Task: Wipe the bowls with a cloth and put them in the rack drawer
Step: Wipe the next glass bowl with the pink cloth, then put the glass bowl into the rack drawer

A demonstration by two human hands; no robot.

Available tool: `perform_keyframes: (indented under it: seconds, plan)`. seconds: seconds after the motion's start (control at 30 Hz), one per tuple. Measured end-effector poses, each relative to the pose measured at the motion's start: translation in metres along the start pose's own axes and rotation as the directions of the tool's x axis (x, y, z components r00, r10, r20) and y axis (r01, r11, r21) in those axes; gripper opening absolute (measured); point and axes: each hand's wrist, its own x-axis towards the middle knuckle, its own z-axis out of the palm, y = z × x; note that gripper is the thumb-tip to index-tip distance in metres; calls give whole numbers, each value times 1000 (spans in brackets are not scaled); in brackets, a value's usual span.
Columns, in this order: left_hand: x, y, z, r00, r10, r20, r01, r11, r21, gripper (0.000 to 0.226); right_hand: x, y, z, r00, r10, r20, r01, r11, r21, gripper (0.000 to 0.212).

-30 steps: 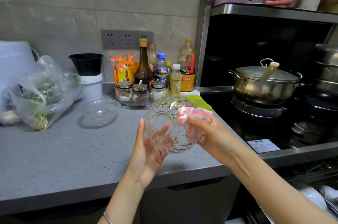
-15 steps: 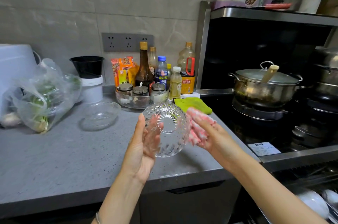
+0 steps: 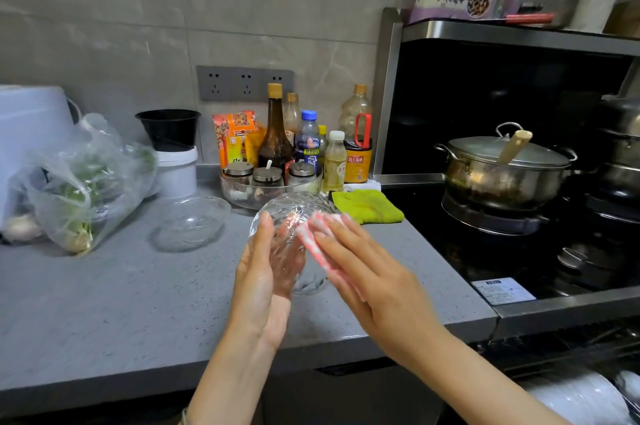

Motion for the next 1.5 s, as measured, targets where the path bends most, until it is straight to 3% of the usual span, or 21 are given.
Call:
perform_keyframes:
  seconds: [0.1,0.2,0.3,0.4,0.57,0.73,0.83,0.97,1.07,1.17,1.3,1.5]
  plan:
    - [-3,-4,5,999,-5,51,4,1000,12,31,2,-3,-2,998,-63,-32,59,993,-102,41]
    - [-5,-5,12,998,-18,55,18,1000,-3,39,13,7,-10,998,-31,-61,20,986,-163,41]
    - [1,0,11,1000,6,22,-6,1000,-20,50,4,11,-14,999,-7,-42,0,986,-168,41]
    - [4,-2,12,998,-2,60,1,1000,14,44,-10,4,-11,1000,-15,-19,12,986,-166,41]
    - [0,-23,24,994,-61,91,56,997,59,40,-3,15,-16,995,-29,-100,11,984,-179,38]
    - [11,-32,33,996,-67,51,66,998,24,28,-15,60,-33,989,76,-127,-93,987,-131,36]
    - [21,-35,31,996,-82,21,82,997,8,33,-39,93,-35,982,157,-108,-166,982,-87,36]
    - [30,-42,25,996,-89,1,89,996,18,36,-80,135,-29,945,326,32,-324,945,-43,38]
    - [31,-49,21,996,-94,9,94,995,27,43,-104,152,-24,816,498,294,-509,860,-45,45]
    - [30,-55,20,994,-110,29,109,993,35,44,-115,157,-20,722,539,434,-554,826,-105,59]
    - [26,-61,25,990,-128,54,124,990,70,43,-115,147,-31,669,602,436,-678,734,27,58]
    - [8,-88,52,968,-203,146,176,968,179,24,-114,126,-74,586,690,424,-800,409,440,51]
